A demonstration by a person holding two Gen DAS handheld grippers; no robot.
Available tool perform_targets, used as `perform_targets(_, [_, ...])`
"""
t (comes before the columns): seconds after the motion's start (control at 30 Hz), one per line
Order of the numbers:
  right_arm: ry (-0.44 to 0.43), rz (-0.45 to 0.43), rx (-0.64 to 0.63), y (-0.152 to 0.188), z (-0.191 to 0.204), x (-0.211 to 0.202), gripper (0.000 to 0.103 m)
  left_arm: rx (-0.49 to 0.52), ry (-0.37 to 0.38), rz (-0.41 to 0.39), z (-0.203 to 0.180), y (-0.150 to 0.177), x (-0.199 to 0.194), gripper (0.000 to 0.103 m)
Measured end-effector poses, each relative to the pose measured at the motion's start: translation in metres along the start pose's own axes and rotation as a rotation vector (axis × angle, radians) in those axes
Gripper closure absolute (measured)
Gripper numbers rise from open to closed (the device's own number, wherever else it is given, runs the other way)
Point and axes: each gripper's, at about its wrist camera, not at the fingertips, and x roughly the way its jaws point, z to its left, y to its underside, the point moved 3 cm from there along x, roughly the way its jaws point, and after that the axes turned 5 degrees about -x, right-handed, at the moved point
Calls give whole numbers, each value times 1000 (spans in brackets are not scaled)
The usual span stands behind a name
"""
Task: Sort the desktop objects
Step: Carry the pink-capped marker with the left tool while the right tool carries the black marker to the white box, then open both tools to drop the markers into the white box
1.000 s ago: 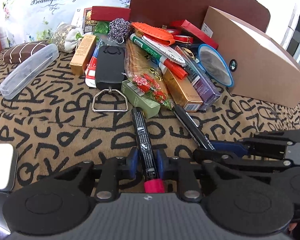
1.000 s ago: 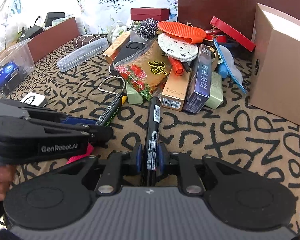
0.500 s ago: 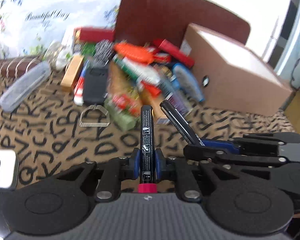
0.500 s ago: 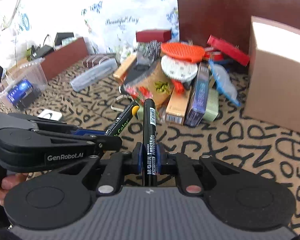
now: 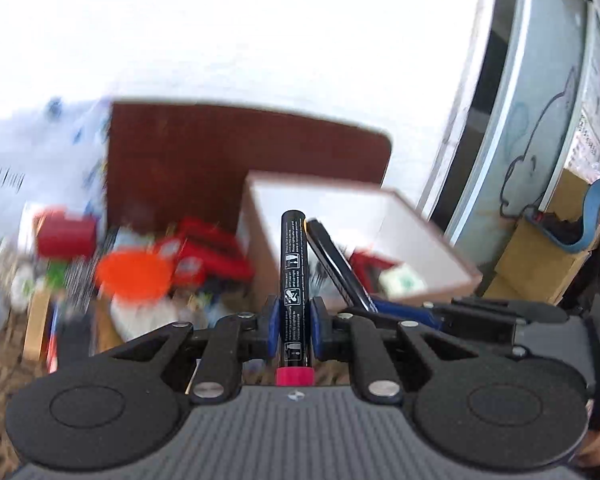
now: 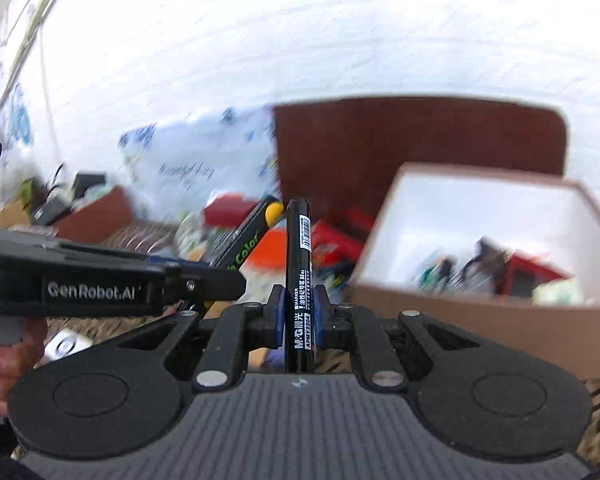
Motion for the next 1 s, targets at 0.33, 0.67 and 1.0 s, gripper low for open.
perform_targets(0.33, [160, 9, 92, -37, -96, 44, 91, -62, 59, 1, -35, -59, 75, 88])
perform_targets(0.67, [212, 145, 163, -10, -140, 100, 91, -48, -15, 132, -24, -47, 157, 88])
perform_targets(1.0, [190, 239, 163, 9, -144, 134, 91, -21, -39, 166, -20, -39, 185, 88])
